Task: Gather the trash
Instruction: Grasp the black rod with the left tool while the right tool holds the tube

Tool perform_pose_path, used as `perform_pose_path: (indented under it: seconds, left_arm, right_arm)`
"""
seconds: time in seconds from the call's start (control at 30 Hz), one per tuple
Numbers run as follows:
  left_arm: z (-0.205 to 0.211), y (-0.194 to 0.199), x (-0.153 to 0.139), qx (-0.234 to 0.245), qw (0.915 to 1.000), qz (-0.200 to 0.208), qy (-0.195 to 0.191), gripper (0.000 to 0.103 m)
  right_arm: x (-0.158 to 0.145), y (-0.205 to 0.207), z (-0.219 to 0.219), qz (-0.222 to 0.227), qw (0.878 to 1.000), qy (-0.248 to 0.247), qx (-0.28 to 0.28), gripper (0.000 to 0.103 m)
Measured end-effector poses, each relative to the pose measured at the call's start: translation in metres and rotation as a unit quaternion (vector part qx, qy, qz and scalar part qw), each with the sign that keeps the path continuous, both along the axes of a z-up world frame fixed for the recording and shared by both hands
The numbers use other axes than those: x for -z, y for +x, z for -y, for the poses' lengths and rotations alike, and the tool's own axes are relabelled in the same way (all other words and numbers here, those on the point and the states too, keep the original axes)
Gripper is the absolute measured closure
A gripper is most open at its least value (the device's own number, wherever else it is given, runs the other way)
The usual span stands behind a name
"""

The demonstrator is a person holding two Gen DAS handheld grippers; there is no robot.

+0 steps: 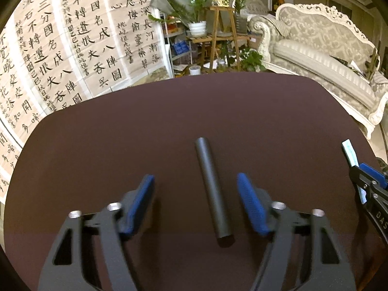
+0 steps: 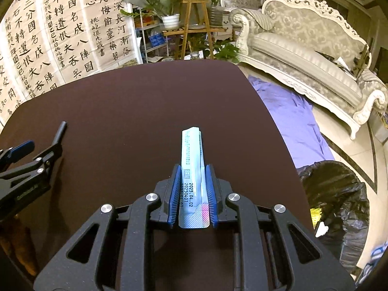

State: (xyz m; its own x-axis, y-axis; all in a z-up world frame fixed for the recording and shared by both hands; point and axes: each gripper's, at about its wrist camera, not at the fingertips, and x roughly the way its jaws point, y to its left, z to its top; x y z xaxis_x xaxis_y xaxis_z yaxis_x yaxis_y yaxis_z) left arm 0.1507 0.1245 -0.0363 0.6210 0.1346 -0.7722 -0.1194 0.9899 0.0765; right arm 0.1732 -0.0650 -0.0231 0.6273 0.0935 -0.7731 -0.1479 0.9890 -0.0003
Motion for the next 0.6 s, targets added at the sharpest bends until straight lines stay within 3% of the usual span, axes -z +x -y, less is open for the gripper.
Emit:
perform_pose_path:
  seconds: [0.1, 0.23, 0.6]
  left_arm:
    - [0.001, -0.002, 0.001, 0.006, 0.9999, 0.001, -0.009, 0.058]
    - [0.012, -0.004, 0.001, 0.029, 0.9996, 0.002, 0.001, 0.088]
    - [0.02, -0.015, -0.001, 0.048, 0.9988, 0.006, -0.005, 0.089]
  right_arm:
    - [0.0, 0.0, 0.0, 0.0, 1.0, 0.001, 0.0, 0.083]
    - [0.0, 0.0, -0.001, 0.0, 1.0, -0.004, -0.001, 0.083]
    - [-0.001, -0.006, -0.004, 0.001, 1.0, -0.009, -0.004, 0.084]
